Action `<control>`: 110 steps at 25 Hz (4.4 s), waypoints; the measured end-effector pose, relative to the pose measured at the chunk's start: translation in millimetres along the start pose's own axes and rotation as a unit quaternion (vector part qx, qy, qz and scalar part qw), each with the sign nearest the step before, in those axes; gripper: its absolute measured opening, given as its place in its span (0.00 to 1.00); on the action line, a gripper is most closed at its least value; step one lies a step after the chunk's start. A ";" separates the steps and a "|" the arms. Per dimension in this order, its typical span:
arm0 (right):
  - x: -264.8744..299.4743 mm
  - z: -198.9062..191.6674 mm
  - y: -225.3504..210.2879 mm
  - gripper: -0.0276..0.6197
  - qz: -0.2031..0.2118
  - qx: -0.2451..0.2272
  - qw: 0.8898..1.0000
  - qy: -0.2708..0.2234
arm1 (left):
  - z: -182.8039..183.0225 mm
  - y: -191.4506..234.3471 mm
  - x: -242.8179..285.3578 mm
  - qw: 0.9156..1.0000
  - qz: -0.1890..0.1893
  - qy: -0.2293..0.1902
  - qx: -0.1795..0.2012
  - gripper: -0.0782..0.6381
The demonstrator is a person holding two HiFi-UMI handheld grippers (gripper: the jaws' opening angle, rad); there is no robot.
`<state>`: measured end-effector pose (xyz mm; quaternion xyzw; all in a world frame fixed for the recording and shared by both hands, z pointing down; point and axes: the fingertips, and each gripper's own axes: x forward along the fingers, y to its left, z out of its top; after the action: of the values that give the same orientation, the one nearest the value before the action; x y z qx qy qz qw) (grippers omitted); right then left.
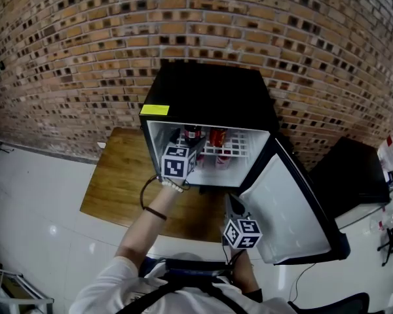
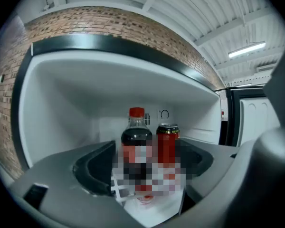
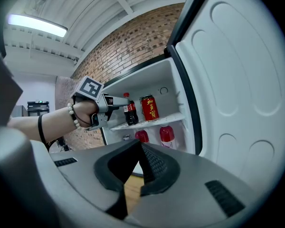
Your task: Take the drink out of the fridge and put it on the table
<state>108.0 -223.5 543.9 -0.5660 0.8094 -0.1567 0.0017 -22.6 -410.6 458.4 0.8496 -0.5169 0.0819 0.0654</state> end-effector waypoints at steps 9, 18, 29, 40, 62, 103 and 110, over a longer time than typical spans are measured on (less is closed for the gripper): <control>-2.5 5.0 -9.3 0.06 -0.010 0.005 1.000 -0.006 | 1.8 15.8 44.8 0.999 0.011 0.035 0.015 0.66; -3.4 6.8 -7.1 0.06 -0.009 0.001 1.000 -0.004 | 4.1 17.9 49.6 0.999 -0.005 0.040 0.010 0.53; -4.2 12.7 -2.6 0.06 -0.002 -0.002 1.000 -0.009 | 12.3 -15.1 -13.3 0.999 -0.046 0.022 -0.009 0.53; -4.9 8.2 7.8 0.06 0.007 -0.008 1.000 -0.006 | -83.6 -54.6 -87.5 0.995 -0.091 0.022 -0.020 0.53; -25.2 -0.1 1.8 0.06 -0.011 -0.005 1.000 -0.004 | -273.7 -60.8 -79.3 0.994 -0.062 0.089 -0.015 0.53; -4.9 -11.2 16.5 0.06 0.021 -0.009 1.000 0.021 | -185.4 -44.9 -134.7 0.995 -0.085 -0.038 -0.046 0.57; -3.4 -13.7 26.6 0.06 0.030 -0.015 0.999 0.025 | -139.6 -21.9 -157.6 0.996 -0.026 -0.051 -0.064 0.12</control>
<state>82.4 -208.7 549.5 -0.5372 0.8281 -0.1589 -0.0226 -84.4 -236.6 561.9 0.8597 -0.5017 0.0037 0.0957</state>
